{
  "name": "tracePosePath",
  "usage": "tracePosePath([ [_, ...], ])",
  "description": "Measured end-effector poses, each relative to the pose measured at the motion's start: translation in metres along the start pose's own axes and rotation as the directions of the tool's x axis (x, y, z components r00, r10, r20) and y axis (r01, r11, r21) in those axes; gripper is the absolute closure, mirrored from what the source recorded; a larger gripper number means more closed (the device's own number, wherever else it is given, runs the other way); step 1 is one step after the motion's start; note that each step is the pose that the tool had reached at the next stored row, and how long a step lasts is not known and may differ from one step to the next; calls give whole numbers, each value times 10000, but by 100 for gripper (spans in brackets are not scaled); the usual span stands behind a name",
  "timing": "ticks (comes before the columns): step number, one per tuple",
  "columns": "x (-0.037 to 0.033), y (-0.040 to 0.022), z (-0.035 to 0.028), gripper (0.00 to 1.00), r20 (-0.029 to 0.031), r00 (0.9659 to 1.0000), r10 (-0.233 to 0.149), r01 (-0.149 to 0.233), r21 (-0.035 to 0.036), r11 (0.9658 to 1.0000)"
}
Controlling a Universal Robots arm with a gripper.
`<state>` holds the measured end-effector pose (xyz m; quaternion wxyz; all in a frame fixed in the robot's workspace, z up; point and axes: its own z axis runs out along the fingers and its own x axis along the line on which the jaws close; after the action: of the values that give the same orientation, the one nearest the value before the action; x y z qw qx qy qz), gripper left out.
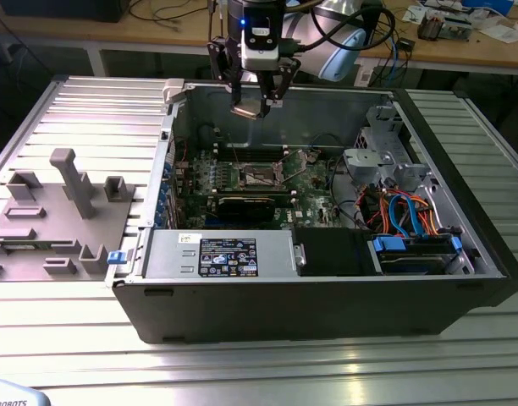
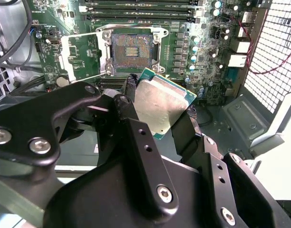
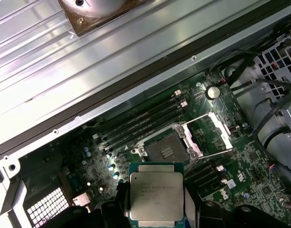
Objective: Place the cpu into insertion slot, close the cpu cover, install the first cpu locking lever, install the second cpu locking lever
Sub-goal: 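Place the cpu into insertion slot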
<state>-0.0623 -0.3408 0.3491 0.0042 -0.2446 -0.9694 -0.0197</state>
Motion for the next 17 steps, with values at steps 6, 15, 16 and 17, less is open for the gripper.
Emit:
tracePosePath([
  [6, 0, 0, 0, 45, 3, 10000, 71, -71, -2, 10000],
  [15, 0, 0, 0, 45, 6, 9999, 170, -170, -3, 9999],
  [16, 0, 0, 0, 45, 7, 9998, 179, -179, -4, 9998],
  [17, 0, 0, 0, 45, 7, 9998, 196, -196, -4, 9998],
])
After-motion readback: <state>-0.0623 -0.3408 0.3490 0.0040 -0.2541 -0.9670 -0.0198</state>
